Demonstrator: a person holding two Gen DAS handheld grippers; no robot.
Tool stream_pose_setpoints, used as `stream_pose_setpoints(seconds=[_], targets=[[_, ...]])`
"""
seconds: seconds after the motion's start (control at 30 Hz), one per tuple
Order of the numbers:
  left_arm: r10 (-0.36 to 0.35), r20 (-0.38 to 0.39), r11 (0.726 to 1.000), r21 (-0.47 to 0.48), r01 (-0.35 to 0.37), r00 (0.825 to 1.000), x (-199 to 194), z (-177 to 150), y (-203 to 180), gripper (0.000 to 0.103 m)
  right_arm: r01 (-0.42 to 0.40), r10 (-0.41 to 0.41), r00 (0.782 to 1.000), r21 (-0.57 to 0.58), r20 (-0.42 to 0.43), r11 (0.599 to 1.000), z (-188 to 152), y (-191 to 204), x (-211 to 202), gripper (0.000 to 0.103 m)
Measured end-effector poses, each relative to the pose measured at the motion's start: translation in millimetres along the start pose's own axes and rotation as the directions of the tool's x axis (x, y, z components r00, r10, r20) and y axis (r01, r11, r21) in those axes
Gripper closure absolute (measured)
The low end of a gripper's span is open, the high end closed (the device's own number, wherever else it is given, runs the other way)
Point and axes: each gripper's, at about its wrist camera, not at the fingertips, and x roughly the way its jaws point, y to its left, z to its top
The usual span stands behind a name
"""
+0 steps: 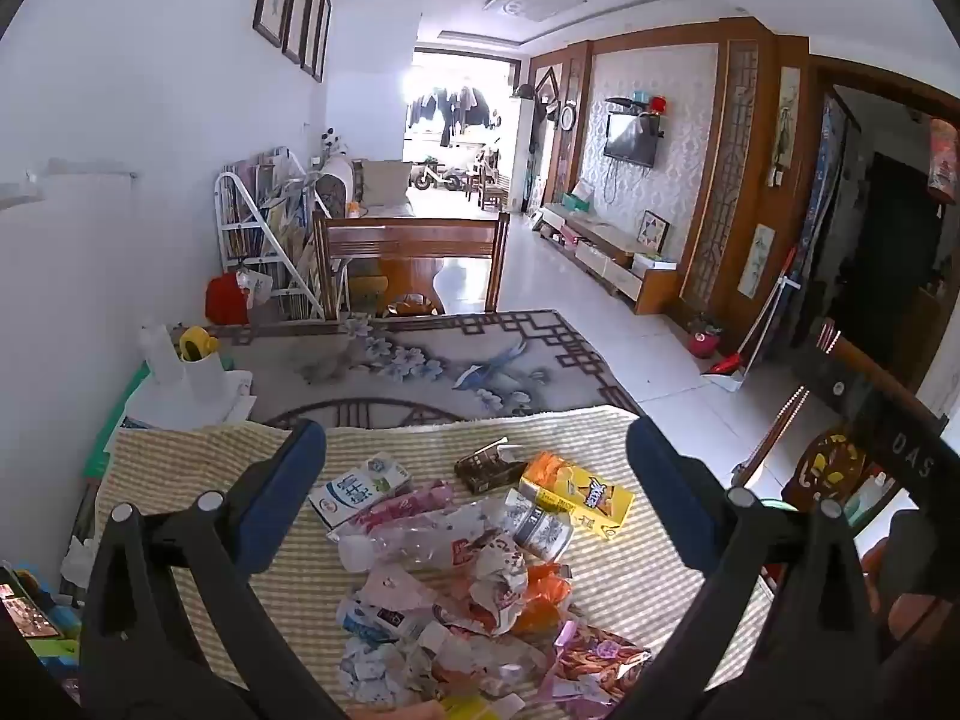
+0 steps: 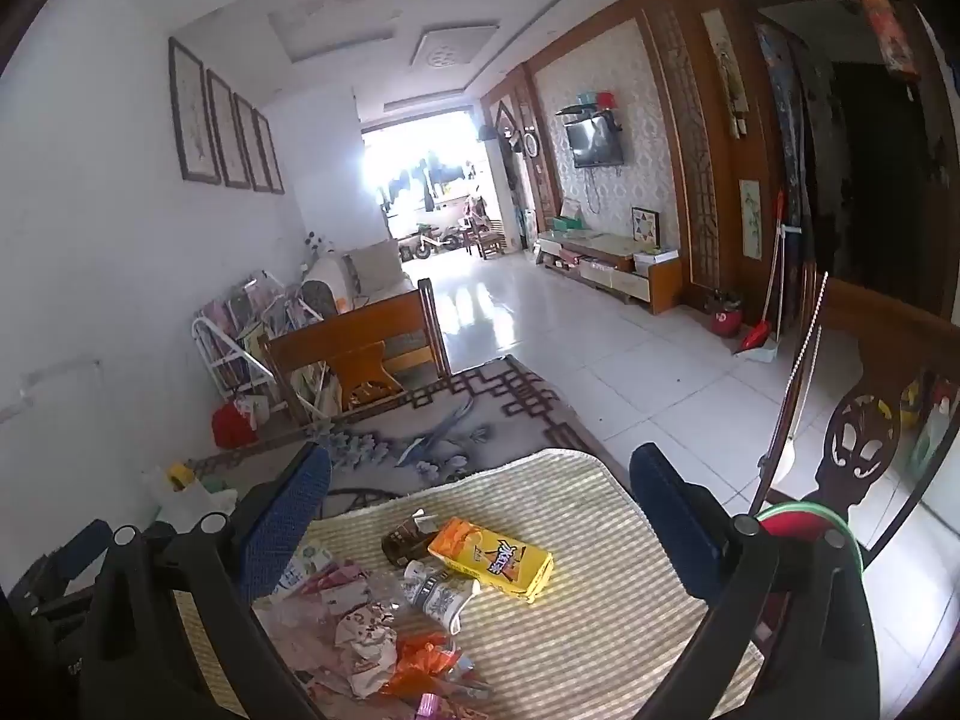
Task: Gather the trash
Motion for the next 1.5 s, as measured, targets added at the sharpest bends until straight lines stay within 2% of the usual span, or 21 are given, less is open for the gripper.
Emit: stream_pose_setpoints(seconds=[0.47, 0.77, 1.5], targets=[[-0.003, -0.03, 1.0, -0.001, 0.003, 1.0, 5.4, -9.3, 4.3, 0.005, -0.002, 0.002, 1.0, -0.036, -0.001, 0.999, -3.7, -0.4, -5.9, 0.007], [-0.012, -0.048, 1.0, 0.004, 0.012, 0.999, 13.5, -10.1, 1.8, 0.005, 0.014, -0.015, 1.0, -0.075, -0.018, 0.997, -10.6, 3.4, 4.9, 0.007], [-0.012, -0.053, 1.0, 0.007, 0.012, 0.999, 16.0, -11.7, 1.6, 0.005, 0.019, -0.022, 0.999, -0.077, -0.031, 0.997, -10.9, 5.6, 9.9, 0.007]])
